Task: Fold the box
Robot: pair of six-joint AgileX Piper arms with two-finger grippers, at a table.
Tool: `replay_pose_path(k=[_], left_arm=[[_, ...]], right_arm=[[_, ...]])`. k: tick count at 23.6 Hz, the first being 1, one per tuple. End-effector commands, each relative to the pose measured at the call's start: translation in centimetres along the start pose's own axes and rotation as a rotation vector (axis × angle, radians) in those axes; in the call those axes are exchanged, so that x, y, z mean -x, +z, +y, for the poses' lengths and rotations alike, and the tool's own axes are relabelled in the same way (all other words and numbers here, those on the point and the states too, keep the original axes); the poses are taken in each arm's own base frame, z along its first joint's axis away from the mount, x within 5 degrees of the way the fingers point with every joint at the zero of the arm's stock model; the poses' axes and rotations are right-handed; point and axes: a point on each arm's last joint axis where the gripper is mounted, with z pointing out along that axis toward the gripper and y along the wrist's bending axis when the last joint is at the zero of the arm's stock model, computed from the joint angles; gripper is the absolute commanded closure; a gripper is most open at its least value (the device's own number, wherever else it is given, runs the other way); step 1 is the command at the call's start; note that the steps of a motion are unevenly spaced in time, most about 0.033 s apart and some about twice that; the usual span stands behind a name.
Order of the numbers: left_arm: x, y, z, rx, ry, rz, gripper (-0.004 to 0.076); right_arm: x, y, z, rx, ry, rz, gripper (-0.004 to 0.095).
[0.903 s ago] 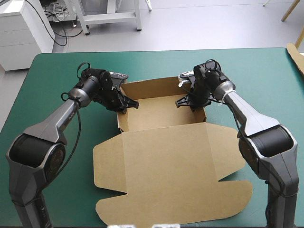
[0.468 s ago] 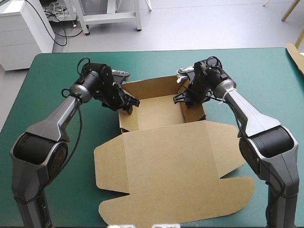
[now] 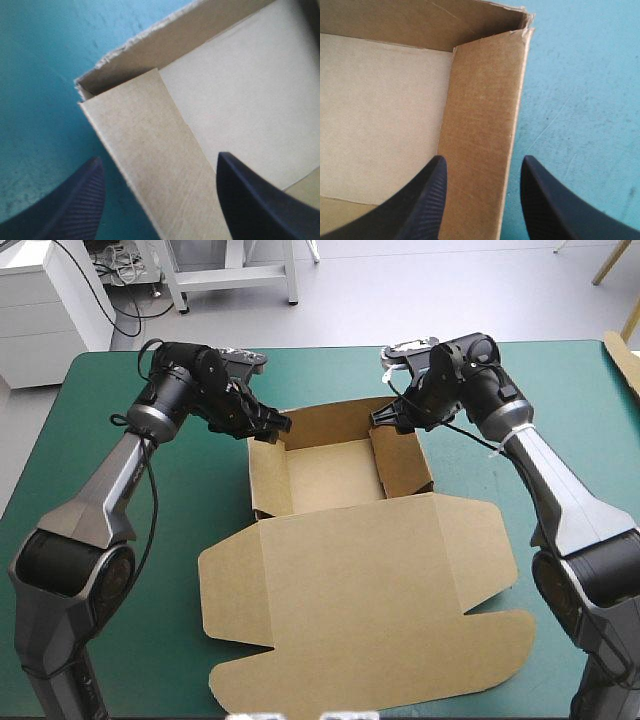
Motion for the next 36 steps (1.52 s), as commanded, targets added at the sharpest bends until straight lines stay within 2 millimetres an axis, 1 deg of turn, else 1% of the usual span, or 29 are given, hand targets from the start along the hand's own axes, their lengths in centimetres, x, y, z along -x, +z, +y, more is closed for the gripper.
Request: replay_pose_path(k=[1, 5, 6, 11, 15, 16, 17, 19, 20, 21, 22, 23, 24, 26, 27, 28, 29, 31, 33, 35, 36], left_arm=[[-0.4, -7.2, -1.2, 0.0, 0.028, -0.14, 0.0262], [-1.4, -11.3, -1.4, 0.026, 0.047, -0.228, 0.0264], [-1.7, -12.5, -1.5, 0.034, 0.052, -0.255, 0.0264], [-3.5, -17.0, -2.0, 0.042, 0.064, -0.356, 0.0267], [-4.9, -20.0, -2.4, 0.042, 0.071, -0.424, 0.0268], [-5.6, -21.1, -2.6, 0.037, 0.073, -0.451, 0.0268], [-6.0, -21.6, -2.6, 0.038, 0.077, -0.46, 0.0268], [-7.5, -22.4, -2.7, 0.044, 0.102, -0.463, 0.027], [-8.8, -22.6, -2.7, 0.049, 0.124, -0.45, 0.0291], [-9.6, -22.5, -2.7, 0.053, 0.133, -0.438, 0.0311], [-11.4, -22.4, -2.6, 0.061, 0.157, -0.415, 0.0362], [-12.4, -22.1, -2.6, 0.062, 0.163, -0.398, 0.0401], [-14.2, -21.0, -2.4, 0.065, 0.176, -0.377, 0.05], [-17.2, -19.7, -2.2, 0.067, 0.187, -0.399, 0.0652], [-19.2, -18.9, -2.1, 0.069, 0.184, -0.416, 0.0728], [-20.9, -18.6, -2.0, 0.072, 0.183, -0.443, 0.0729], [-22.8, -17.6, -1.9, 0.074, 0.18, -0.458, 0.0729], [-26.6, -16.5, -1.7, 0.079, 0.179, -0.519, 0.0729], [-29.9, -15.0, -1.4, 0.082, 0.176, -0.557, 0.0729], [-31.9, -14.2, -1.3, 0.081, 0.176, -0.583, 0.0729], [-32.6, -14.0, -1.3, 0.082, 0.176, -0.599, 0.073]], right_arm=[[0.4, -5.8, -0.3, -0.014, -0.011, -0.16, 0.0477], [0.1, -8.2, -0.4, -0.012, -0.001, -0.21, 0.0479], [-0.1, -9.1, -0.3, -0.008, 0.003, -0.229, 0.0479], [-0.7, -12.0, -0.3, 0.002, 0.019, -0.29, 0.0479], [-1.1, -13.7, -0.2, 0.017, 0.031, -0.324, 0.0479], [-1.1, -13.7, -0.2, 0.017, 0.031, -0.326, 0.0479], [-1.1, -13.7, -0.2, 0.017, 0.031, -0.326, 0.048], [-1.0, -13.1, -0.2, 0.017, 0.031, -0.312, 0.048], [-0.8, -12.4, -0.2, 0.016, 0.029, -0.297, 0.0481], [-0.7, -12.0, -0.2, 0.016, 0.029, -0.289, 0.0481], [-0.5, -11.1, -0.3, 0.006, 0.024, -0.268, 0.0481], [-0.3, -10.4, -0.4, -0.005, 0.021, -0.255, 0.0481], [-0.1, -9.0, -0.5, -0.025, 0.017, -0.226, 0.0481], [0.3, -6.7, -0.5, -0.026, 0.016, -0.177, 0.0483], [0.5, -5.2, -0.5, -0.031, 0.014, -0.146, 0.0483], [0.6, -4.0, -0.5, -0.031, 0.013, -0.122, 0.0483], [0.7, -2.5, -0.5, -0.032, 0.011, -0.09, 0.0483], [0.7, 0.1, -0.5, -0.037, 0.008, -0.037, 0.0483], [0.6, 2.5, -0.5, -0.041, 0.005, 0.012, 0.0483], [0.5, 3.9, -0.5, -0.041, 0.008, 0.041, 0.0483], [0.5, 4.5, -0.5, -0.04, 0.008, 0.053, 0.0483]])
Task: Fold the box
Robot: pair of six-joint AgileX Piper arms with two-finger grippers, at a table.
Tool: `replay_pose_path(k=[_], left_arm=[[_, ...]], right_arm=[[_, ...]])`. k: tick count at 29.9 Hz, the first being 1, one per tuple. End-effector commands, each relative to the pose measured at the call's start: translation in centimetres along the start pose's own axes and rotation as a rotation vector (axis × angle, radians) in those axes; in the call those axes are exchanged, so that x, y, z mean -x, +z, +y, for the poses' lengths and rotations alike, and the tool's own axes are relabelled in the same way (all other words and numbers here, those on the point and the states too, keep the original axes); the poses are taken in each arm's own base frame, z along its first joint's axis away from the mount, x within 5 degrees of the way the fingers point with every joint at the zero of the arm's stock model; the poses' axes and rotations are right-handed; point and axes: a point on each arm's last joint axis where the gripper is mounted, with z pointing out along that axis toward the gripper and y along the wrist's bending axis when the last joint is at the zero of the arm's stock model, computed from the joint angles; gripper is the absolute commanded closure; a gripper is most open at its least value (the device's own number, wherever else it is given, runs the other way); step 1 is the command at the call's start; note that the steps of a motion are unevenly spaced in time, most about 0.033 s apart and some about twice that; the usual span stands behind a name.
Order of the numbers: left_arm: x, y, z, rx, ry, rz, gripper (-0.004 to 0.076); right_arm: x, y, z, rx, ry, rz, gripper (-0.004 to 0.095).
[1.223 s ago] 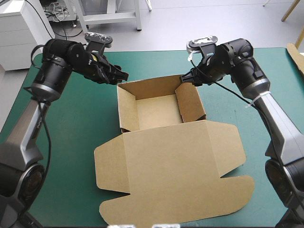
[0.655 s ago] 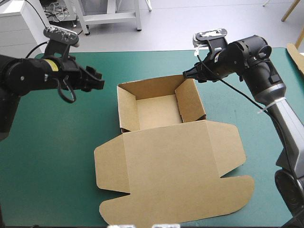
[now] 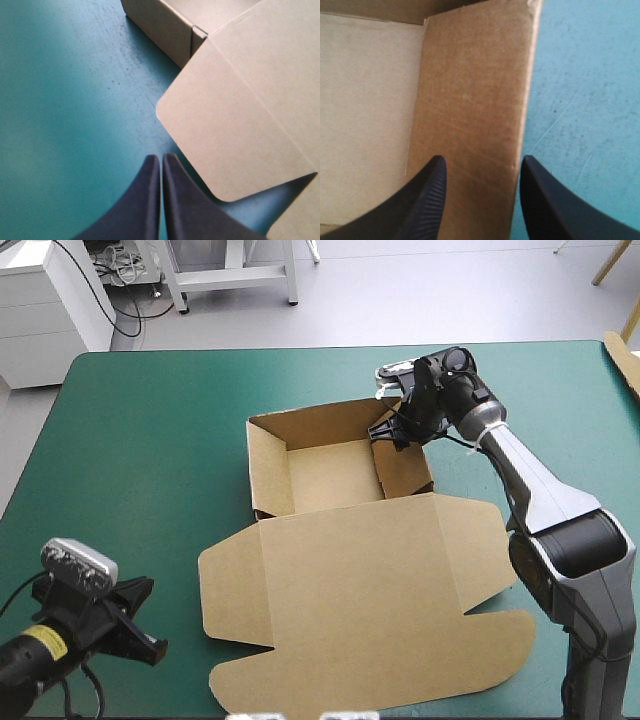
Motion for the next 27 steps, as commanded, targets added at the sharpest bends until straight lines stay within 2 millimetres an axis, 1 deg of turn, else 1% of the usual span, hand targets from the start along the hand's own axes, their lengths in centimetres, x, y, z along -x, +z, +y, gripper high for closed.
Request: replay_pose_path(k=[1, 3, 5, 6, 7, 10, 11, 13, 15, 16, 18, 20, 25, 27], left_arm=[[-1.6, -0.6, -0.4, 0.004, -0.008, -0.141, 0.073], [-3.1, -0.8, -0.6, 0.009, -0.006, -0.176, 0.073], [-4.4, -0.8, -0.7, 0.011, -0.007, -0.195, 0.0731], [-4.9, -0.7, -0.8, 0.011, -0.007, -0.199, 0.0731], [-5.2, -0.9, -0.8, 0.015, -0.009, -0.223, 0.0731], [-5.4, -1.4, -0.9, 0.021, -0.012, -0.289, 0.0731], [-5.5, -1.5, -0.9, 0.023, -0.011, -0.292, 0.0731], [-5.6, -1.5, -0.9, 0.023, -0.011, -0.292, 0.0731], [-5.6, -1.5, -0.9, 0.021, -0.012, -0.292, 0.0731], [-5.6, -1.5, -0.9, 0.021, -0.012, -0.292, 0.0731], [-5.6, -1.5, -0.9, 0.021, -0.012, -0.292, 0.0731], [-5.6, -1.5, -0.9, 0.021, -0.012, -0.292, 0.0731], [-5.6, -1.5, -0.9, 0.021, -0.012, -0.292, 0.0731], [-5.6, -1.5, -0.9, 0.021, -0.012, -0.292, 0.0731]], right_arm=[[0.7, -1.5, -0.3, -0.008, 0.002, -0.074, 0.0483], [0.7, -0.8, -0.3, -0.007, 0.003, -0.058, 0.0486], [0.7, -0.3, -0.2, -0.005, 0.003, -0.048, 0.053], [0.7, -0.2, -0.2, -0.005, 0.003, -0.046, 0.0578], [0.7, -0.2, -0.2, -0.005, 0.003, -0.046, 0.0647], [0.7, -0.2, -0.3, -0.01, -0.018, -0.046, 0.0894], [0.7, -0.2, -0.3, -0.014, -0.023, -0.046, 0.0924], [0.7, -0.2, -0.6, -0.017, -0.023, -0.045, 0.093], [0.7, -0.1, -1.4, -0.027, -0.015, -0.045, 0.0929], [0.7, -0.1, -2.0, -0.037, -0.004, -0.044, 0.093], [0.7, -0.2, -3.7, -0.068, 0.016, -0.045, 0.0929], [0.5, -0.3, -6.3, -0.114, 0.047, -0.042, 0.0929], [-1.1, -0.8, -14.3, -0.198, 0.173, -0.025, 0.093], [-2.4, -1.3, -18.4, -0.248, 0.24, -0.013, 0.093]])
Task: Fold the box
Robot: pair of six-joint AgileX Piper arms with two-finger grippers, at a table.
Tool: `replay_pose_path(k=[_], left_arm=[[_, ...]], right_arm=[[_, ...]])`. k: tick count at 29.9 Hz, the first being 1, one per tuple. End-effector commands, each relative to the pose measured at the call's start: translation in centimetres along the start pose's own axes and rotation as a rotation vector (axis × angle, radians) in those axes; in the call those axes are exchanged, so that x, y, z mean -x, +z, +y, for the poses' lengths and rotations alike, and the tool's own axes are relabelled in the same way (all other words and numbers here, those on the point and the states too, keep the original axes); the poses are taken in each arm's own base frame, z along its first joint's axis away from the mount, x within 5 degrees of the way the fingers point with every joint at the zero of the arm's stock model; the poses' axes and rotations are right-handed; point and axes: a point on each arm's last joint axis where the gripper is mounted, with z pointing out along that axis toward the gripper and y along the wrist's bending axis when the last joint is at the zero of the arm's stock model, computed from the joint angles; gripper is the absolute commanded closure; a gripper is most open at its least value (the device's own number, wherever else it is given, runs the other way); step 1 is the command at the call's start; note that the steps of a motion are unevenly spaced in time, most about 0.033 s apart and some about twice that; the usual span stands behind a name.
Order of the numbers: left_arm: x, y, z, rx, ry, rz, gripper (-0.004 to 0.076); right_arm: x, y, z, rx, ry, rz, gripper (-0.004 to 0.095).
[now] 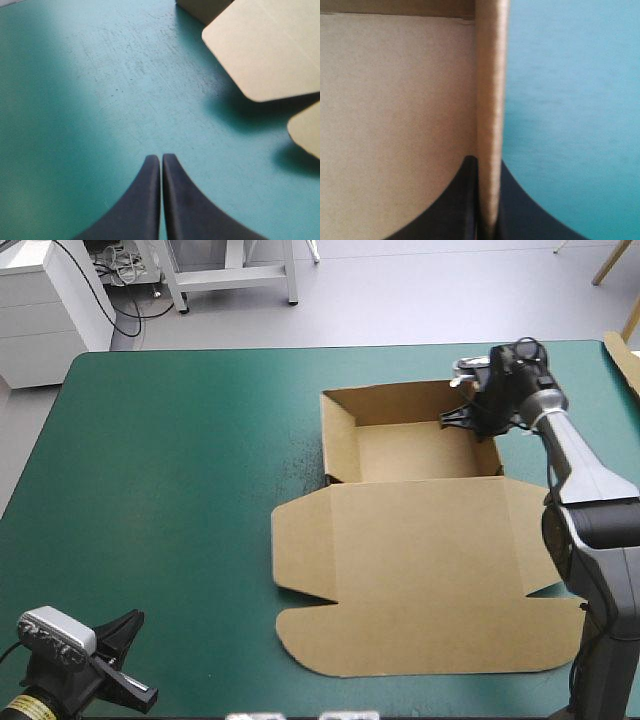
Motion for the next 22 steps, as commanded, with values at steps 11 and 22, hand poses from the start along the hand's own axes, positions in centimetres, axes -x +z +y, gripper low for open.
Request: replay_pose_path(k=[11, 22], left_arm=[[1.3, -0.3, 0.1, -0.004, -0.019, -0.088, 0.0731], [1.3, -0.3, 0.1, -0.002, -0.017, -0.088, 0.0731]], right_arm=[[-6.2, -4.5, -22.2, -0.229, 0.397, -0.05, 0.0929], [-7.4, -4.8, -24.1, -0.201, 0.387, -0.056, 0.0761]])
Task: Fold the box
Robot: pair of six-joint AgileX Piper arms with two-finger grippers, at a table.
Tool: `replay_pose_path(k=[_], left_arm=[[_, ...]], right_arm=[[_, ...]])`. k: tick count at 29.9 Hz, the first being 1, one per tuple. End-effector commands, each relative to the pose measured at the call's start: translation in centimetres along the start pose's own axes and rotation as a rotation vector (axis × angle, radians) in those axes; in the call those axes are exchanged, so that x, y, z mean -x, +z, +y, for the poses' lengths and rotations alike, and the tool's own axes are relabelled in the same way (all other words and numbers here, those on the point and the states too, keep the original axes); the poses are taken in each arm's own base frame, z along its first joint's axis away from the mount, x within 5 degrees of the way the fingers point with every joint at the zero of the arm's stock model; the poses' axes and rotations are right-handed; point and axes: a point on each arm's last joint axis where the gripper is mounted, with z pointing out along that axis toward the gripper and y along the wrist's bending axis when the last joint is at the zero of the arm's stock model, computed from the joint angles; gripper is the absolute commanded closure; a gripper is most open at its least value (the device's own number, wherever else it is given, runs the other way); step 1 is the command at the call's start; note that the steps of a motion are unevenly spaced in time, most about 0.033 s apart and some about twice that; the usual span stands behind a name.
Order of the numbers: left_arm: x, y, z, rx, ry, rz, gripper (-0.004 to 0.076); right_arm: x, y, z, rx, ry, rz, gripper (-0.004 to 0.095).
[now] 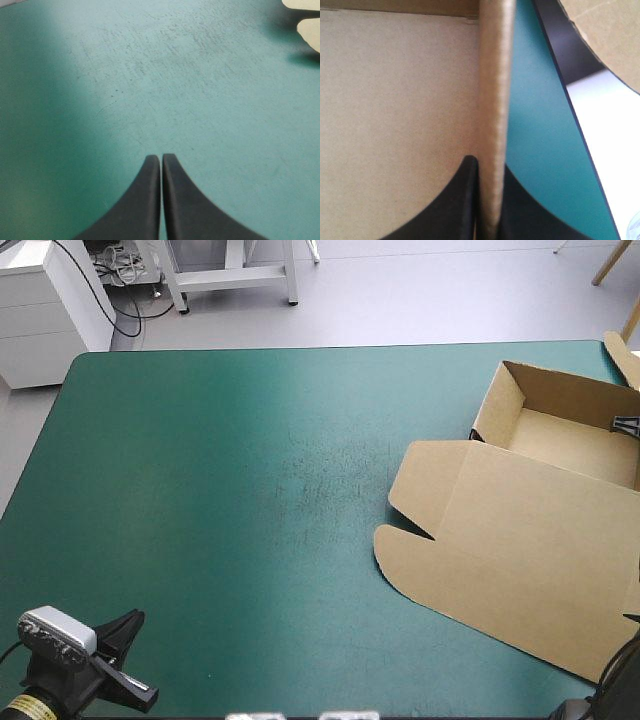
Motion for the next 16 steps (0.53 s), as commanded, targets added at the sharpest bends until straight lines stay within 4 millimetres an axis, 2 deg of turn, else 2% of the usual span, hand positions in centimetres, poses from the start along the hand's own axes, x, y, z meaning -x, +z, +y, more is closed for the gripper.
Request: replay_pose_path(k=[1, 5, 7, 11, 13, 16], left_arm=[[1.3, -0.3, 0.1, -0.002, -0.017, -0.087, 0.0731], [1.3, -0.3, 0.1, -0.002, -0.017, -0.087, 0.0731], [1.3, -0.3, 0.1, -0.002, -0.017, -0.087, 0.0731], [1.3, -0.3, 0.1, -0.002, -0.017, -0.087, 0.0731], [1.3, -0.3, 0.1, -0.002, -0.017, -0.087, 0.0731], [1.3, -0.3, 0.1, -0.002, -0.017, -0.087, 0.0731]], right_arm=[[0.4, -3.9, -0.4, -0.024, -0.03, -0.109, 0.0708], [0.4, -4.9, -0.5, -0.028, -0.031, -0.129, 0.0408], [0.2, -6.2, -0.5, -0.036, -0.031, -0.155, 0.0329], [-0.3, -9.9, -0.4, -0.032, -0.01, -0.235, 0.032], [-0.8, -12.5, 0.3, 0.002, -0.009, -0.296, 0.0321], [-1.8, -16.5, 2.1, 0.044, -0.047, -0.388, 0.0379]])
